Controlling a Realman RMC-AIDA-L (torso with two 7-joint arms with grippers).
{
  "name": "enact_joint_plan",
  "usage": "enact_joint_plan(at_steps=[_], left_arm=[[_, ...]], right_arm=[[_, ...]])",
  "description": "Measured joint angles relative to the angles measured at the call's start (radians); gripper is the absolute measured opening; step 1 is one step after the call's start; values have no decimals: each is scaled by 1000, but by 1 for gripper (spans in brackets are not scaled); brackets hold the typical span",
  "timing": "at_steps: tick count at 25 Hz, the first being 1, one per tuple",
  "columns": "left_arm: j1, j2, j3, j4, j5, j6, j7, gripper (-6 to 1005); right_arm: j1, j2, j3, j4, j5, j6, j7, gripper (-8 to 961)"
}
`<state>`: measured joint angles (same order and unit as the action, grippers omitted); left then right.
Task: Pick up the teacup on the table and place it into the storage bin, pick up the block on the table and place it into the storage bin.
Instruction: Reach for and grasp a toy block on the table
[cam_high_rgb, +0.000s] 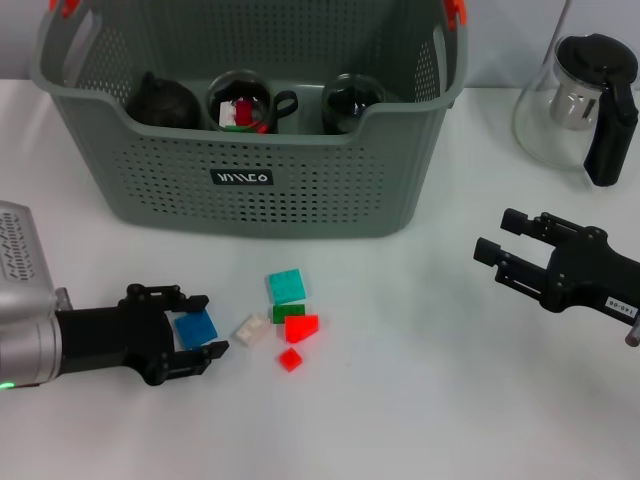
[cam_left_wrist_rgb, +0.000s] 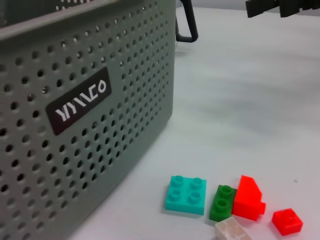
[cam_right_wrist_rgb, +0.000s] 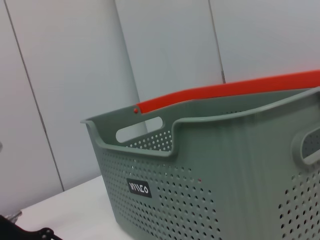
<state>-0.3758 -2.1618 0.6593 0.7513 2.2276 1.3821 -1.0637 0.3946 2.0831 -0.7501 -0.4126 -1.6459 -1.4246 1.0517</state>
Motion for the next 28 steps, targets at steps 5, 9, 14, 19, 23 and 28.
enact_joint_plan(at_steps=[5, 9, 14, 19, 23, 28], left_arm=[[4, 0, -3, 6, -3, -28, 7, 624], [5, -2, 3, 0, 0, -68, 25, 623], [4, -4, 8, -2, 1, -77, 26, 614], [6, -4, 8, -4, 2, -77, 26, 569], [5, -4, 10, 0, 2, -78, 28, 534], [1, -4, 10, 3, 3, -79, 25, 489]], right_arm=[[-1, 0, 0, 0, 0, -1, 1, 646], [-1, 0, 0, -2, 1, -2, 1, 645], [1, 0, 0, -4, 2, -2, 5, 644], [1, -3, 0, -4, 4, -2, 5, 645], [1, -4, 0, -3, 5, -2, 5, 646], [1, -5, 0, -2, 5, -2, 5, 645]])
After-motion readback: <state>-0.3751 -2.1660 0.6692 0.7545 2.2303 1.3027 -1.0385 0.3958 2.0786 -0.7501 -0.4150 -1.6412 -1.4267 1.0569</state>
